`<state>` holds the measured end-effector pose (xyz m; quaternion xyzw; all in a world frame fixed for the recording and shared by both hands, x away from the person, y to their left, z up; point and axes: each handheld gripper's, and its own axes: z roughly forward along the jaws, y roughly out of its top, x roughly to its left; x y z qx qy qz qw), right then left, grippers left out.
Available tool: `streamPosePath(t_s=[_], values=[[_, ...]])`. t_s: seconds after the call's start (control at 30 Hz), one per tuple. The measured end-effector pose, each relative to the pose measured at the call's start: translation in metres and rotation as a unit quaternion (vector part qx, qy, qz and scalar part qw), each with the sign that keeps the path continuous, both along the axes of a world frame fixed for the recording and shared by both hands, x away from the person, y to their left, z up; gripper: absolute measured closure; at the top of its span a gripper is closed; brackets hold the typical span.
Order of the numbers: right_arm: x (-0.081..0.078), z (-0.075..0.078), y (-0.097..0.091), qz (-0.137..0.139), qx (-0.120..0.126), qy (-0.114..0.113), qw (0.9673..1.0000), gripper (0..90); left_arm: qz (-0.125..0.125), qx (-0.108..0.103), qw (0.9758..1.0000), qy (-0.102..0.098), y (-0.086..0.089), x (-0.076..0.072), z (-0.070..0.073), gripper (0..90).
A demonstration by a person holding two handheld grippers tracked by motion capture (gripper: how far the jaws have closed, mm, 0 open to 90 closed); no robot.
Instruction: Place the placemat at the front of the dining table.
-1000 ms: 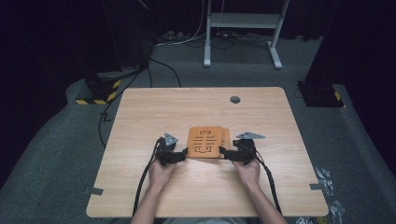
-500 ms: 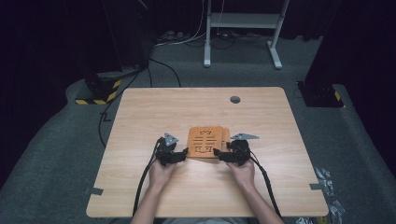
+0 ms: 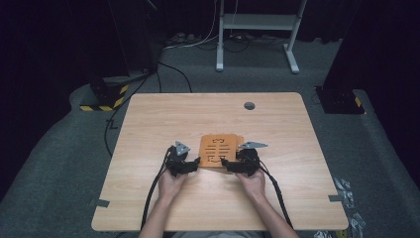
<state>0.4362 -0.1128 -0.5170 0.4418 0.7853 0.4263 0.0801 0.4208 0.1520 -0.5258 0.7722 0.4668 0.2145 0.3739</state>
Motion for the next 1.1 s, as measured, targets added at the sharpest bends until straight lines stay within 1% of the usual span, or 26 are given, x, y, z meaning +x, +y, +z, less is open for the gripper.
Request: streamPosePath(t_s=[0.03,0.07,0.17,0.23,0.33,0.37,0.43,0.47,0.5,0.57,0.6,0.63,0.67,0.7,0.73,0.8,0.83,0.87,0.9,0.93,1.0,1.1], values=[[-0.001,0.0,0.001,-0.002,0.0,-0.001,1.0,27.2,0.0,-0.001,1.0,-0.001,0.0,0.0,0.0,33.4],[-0.001,0.0,0.002,0.003,-0.001,-0.001,1.0,26.8,0.0,-0.001,1.0,0.0,0.0,0.0,0.0,33.5],[-0.002,0.001,0.004,0.001,-0.005,-0.002,1.0,26.7,0.0,-0.002,1.0,0.003,0.001,0.0,0.0,33.5],[-0.002,0.001,0.004,0.0,-0.003,-0.001,1.0,26.8,0.0,-0.002,1.0,0.003,0.001,0.001,0.0,33.5],[-0.003,0.004,0.004,-0.001,0.006,-0.006,1.0,27.0,0.0,-0.001,1.0,0.001,0.0,0.0,0.0,33.5],[-0.004,0.006,0.004,-0.002,0.008,-0.011,0.9999,27.0,0.0,-0.002,1.0,0.0,0.0,0.0,0.0,33.5],[-0.005,0.009,0.004,0.003,0.012,-0.011,0.9999,27.1,0.001,-0.003,1.0,0.005,0.001,0.001,0.0,33.5],[-0.005,0.012,0.004,0.007,0.014,-0.018,0.9997,27.1,0.002,-0.01,0.9999,0.011,0.002,0.002,0.0,33.1],[-0.006,0.013,0.004,0.007,0.016,-0.02,0.9997,27.2,0.003,-0.011,0.9999,0.013,0.002,0.003,0.0,32.8],[-0.005,0.015,0.004,0.008,0.018,-0.022,0.9996,27.1,0.006,-0.01,0.9998,0.014,0.001,0.003,0.0,32.7],[-0.005,0.016,0.003,0.007,0.019,-0.024,0.9995,27.2,0.002,-0.006,0.9999,0.014,0.0,0.003,0.0,32.7],[-0.004,0.019,0.001,0.002,0.023,-0.027,0.9994,27.4,0.002,0.002,0.9999,0.016,-0.002,0.004,-0.001,31.9],[-0.003,0.02,0.0,0.002,0.022,-0.028,0.9994,27.1,-0.007,0.018,0.9998,0.009,-0.007,0.003,-0.001,32.6],[-0.003,0.022,0.001,0.0,0.019,-0.028,0.9994,27.0,-0.007,0.018,0.9998,0.009,-0.007,0.003,-0.001,32.8],[-0.003,0.024,0.0,-0.001,0.015,-0.032,0.9994,26.9,-0.007,0.014,0.9998,0.014,-0.01,0.005,-0.001,32.6],[-0.002,0.028,0.001,0.0,0.012,-0.04,0.9991,26.9,-0.007,0.015,0.9998,0.013,-0.012,0.006,-0.001,31.6],[-0.002,0.03,0.001,0.0,0.013,-0.039,0.9992,26.9,-0.007,0.015,0.9998,0.013,-0.012,0.006,-0.001,31.3],[-0.002,0.031,0.001,0.002,0.013,-0.044,0.9989,27.0,-0.006,0.015,0.9998,0.014,-0.013,0.007,-0.001,30.9],[-0.002,0.031,0.001,0.002,0.013,-0.044,0.9989,27.0,-0.006,0.015,0.9998,0.014,-0.013,0.007,-0.001,30.6],[-0.002,0.034,0.002,0.003,0.017,-0.05,0.9986,27.7,-0.006,0.015,0.9998,0.014,-0.014,0.007,-0.001,30.3],[-0.001,0.036,0.004,0.006,0.014,-0.056,0.9983,27.4,-0.007,0.014,0.9998,0.013,-0.014,0.008,-0.001,30.0],[-0.001,0.038,0.006,0.008,0.015,-0.055,0.9983,27.4,-0.007,0.013,0.9998,0.013,-0.015,0.008,-0.001,29.6]])
